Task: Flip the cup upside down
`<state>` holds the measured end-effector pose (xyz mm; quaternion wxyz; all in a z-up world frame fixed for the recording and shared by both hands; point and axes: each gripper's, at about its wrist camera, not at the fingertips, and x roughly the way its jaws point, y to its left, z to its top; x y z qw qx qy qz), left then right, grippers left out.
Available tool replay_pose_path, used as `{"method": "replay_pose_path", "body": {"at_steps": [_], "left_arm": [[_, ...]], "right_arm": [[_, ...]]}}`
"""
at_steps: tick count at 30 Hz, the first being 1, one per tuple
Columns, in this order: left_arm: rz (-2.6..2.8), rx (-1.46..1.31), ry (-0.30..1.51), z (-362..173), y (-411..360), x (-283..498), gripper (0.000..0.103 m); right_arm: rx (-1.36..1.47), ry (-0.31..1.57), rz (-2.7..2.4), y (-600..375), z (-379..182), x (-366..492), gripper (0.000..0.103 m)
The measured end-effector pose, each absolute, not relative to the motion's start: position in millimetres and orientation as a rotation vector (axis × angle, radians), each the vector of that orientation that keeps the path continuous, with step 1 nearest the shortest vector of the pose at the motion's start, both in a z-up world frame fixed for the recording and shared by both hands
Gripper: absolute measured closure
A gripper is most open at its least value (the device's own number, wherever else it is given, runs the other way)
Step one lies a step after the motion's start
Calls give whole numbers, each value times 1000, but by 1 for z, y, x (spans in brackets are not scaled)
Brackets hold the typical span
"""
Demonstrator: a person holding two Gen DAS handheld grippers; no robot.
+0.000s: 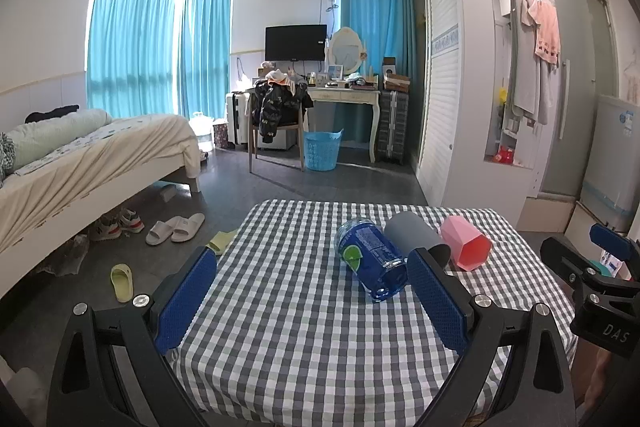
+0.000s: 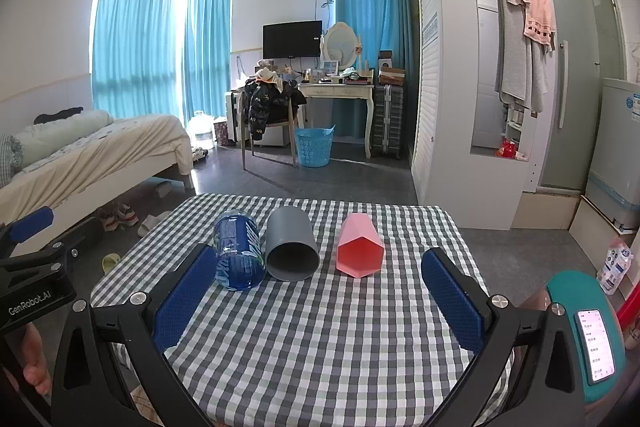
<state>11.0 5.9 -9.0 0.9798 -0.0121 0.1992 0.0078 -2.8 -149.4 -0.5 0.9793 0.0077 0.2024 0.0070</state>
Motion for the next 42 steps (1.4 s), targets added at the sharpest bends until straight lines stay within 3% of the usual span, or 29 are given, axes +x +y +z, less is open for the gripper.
{"method": "replay_pose_path", "body": {"at_steps": [42], "left_arm": [[43, -52, 415, -7, 20, 17, 4]], "right_arm": [[-10, 418, 24, -130, -8, -3, 0]]}}
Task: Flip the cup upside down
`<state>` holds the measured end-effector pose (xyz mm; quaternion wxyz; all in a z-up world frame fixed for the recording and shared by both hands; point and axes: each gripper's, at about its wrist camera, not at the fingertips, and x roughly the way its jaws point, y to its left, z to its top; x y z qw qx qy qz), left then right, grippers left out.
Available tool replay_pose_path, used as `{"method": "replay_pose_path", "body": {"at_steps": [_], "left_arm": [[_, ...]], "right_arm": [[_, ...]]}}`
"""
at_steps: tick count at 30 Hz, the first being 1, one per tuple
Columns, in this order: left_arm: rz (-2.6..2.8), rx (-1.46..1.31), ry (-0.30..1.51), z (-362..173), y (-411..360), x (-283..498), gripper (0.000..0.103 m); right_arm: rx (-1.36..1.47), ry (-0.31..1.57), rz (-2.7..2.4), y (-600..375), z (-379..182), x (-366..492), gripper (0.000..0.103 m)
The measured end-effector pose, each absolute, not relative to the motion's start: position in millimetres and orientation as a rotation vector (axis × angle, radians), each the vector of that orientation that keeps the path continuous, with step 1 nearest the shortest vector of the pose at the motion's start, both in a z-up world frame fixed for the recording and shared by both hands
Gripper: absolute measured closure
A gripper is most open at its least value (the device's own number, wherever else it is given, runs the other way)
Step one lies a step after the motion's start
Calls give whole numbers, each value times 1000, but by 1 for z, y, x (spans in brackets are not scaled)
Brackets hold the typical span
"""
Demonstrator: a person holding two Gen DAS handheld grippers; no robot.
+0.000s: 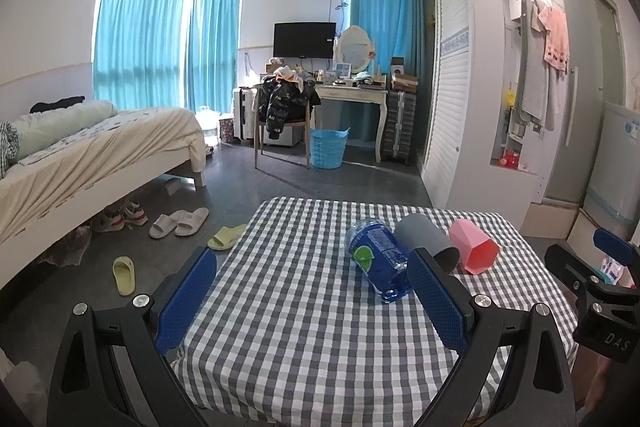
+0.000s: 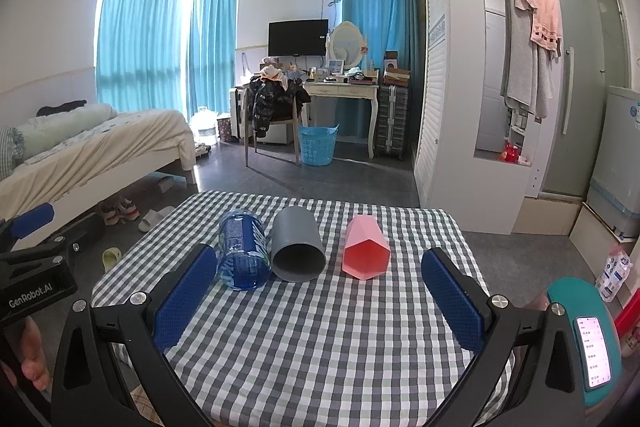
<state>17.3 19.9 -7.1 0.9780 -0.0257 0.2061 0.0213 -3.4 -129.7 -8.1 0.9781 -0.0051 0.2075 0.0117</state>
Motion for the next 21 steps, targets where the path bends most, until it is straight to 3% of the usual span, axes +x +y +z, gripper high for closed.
{"method": "replay_pose_path", "body": {"at_steps": [10, 21], "left_arm": [[158, -117, 450, -20, 76, 46, 4], [251, -167, 535, -51, 148, 96, 4]], "right_arm": [[-99, 465, 72, -99, -4, 24, 0], [-202, 648, 256, -33, -30, 137, 0]]}}
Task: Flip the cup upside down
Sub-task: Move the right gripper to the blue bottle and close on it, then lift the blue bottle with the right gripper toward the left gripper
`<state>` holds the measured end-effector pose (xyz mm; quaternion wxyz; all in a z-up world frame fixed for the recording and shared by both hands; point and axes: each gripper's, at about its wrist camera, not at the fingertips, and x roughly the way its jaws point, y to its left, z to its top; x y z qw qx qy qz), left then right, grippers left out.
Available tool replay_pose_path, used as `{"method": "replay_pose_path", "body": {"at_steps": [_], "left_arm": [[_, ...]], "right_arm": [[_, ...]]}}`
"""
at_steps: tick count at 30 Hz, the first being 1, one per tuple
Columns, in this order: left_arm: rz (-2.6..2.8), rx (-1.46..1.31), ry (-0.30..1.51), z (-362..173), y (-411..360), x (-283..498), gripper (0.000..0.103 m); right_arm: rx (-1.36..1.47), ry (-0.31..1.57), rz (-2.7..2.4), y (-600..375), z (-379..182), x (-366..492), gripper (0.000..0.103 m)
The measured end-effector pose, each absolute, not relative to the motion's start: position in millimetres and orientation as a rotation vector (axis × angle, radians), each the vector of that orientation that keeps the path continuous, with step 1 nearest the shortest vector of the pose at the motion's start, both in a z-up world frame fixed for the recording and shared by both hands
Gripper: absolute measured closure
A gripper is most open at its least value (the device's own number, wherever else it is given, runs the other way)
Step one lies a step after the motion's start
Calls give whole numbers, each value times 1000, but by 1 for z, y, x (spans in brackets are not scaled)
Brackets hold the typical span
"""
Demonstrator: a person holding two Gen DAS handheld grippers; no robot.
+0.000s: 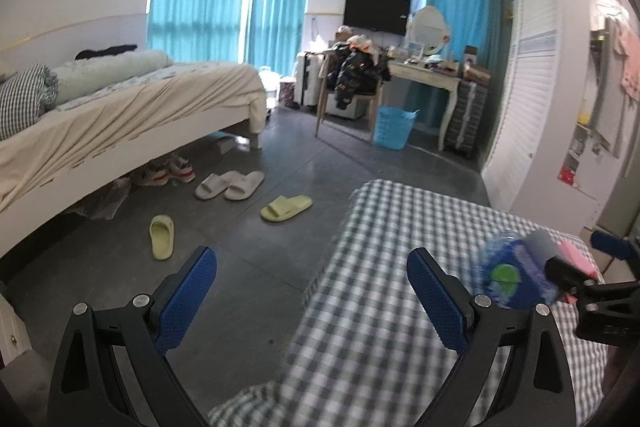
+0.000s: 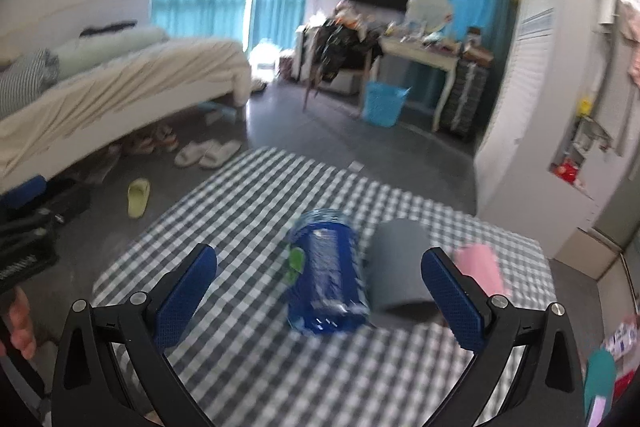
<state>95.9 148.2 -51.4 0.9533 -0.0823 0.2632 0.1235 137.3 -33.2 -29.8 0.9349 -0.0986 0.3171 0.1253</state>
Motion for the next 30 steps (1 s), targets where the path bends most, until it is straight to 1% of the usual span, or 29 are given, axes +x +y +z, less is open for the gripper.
{"method": "replay_pose_path", "body": {"at_steps": [4, 9, 15, 17, 18, 20, 25, 30], "left_arm": [[273, -174, 559, -64, 165, 115, 4], [276, -193, 586, -79, 177, 132, 4], [260, -198, 612, -90, 179, 140, 4], [259, -203, 609, -89, 182, 138, 4], [260, -206, 606, -88, 184, 137, 4], [265, -212, 599, -86, 187, 135, 4], [274, -239, 579, -80, 194, 126, 4], [242, -228, 558, -68, 188, 116, 4]], "right_arm": [[-258, 745, 240, -19, -63, 176, 2], [-372, 782, 161, -9, -89, 194, 5], [-432, 847, 136, -5, -114, 205, 20], [-426, 868, 132, -7, -121, 208, 29], [-426, 879, 129, -8, -123, 209, 31], [-422, 896, 117, -10, -126, 211, 39], [-387, 900, 119, -7, -117, 203, 40], [-319, 903, 115, 2, -102, 172, 40]]}}
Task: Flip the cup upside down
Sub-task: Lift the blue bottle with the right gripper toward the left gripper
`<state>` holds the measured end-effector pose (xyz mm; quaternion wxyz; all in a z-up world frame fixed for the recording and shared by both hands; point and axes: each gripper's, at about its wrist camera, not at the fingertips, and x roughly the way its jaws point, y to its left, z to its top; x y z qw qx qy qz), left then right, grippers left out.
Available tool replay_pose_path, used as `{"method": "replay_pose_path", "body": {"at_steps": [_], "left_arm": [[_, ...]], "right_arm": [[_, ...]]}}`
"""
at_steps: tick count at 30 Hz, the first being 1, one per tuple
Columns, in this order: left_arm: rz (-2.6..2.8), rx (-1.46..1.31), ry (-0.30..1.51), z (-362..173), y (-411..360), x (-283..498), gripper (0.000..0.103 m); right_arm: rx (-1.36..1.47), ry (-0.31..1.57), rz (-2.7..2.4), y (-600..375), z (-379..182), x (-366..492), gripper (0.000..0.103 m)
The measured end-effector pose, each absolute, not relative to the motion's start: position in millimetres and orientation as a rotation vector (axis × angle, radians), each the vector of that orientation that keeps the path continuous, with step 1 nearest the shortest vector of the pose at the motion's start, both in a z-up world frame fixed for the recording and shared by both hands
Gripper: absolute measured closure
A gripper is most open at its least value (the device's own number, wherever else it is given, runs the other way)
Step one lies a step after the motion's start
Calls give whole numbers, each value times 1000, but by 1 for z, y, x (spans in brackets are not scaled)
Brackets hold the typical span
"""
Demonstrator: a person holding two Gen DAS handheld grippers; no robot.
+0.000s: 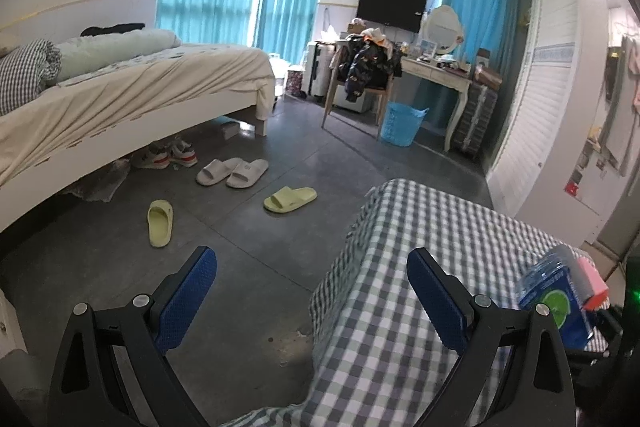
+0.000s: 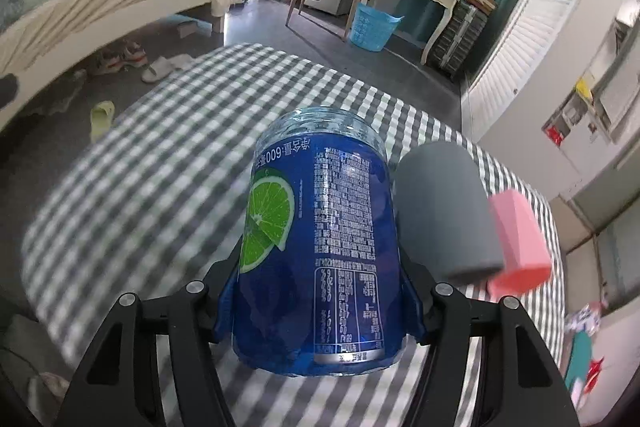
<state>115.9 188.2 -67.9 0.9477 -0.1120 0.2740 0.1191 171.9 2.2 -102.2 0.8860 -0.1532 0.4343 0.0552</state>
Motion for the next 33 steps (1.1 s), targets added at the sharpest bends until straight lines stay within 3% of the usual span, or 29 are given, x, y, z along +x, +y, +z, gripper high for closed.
{"method": "replay_pose_path", "body": {"at_steps": [17, 18, 20, 33], "left_arm": [[225, -130, 595, -58, 172, 87, 4], [227, -121, 600, -57, 169, 89, 4], [230, -104, 602, -56, 164, 91, 4], [203, -81, 633, -28, 103, 123, 4]], "right_arm": [[-144, 936, 156, 42, -119, 125, 39], [-145, 933, 166, 42, -118, 125, 36], [-149, 907, 166, 41, -111, 124, 19], [-117, 666, 221, -34, -36, 106, 15]]}}
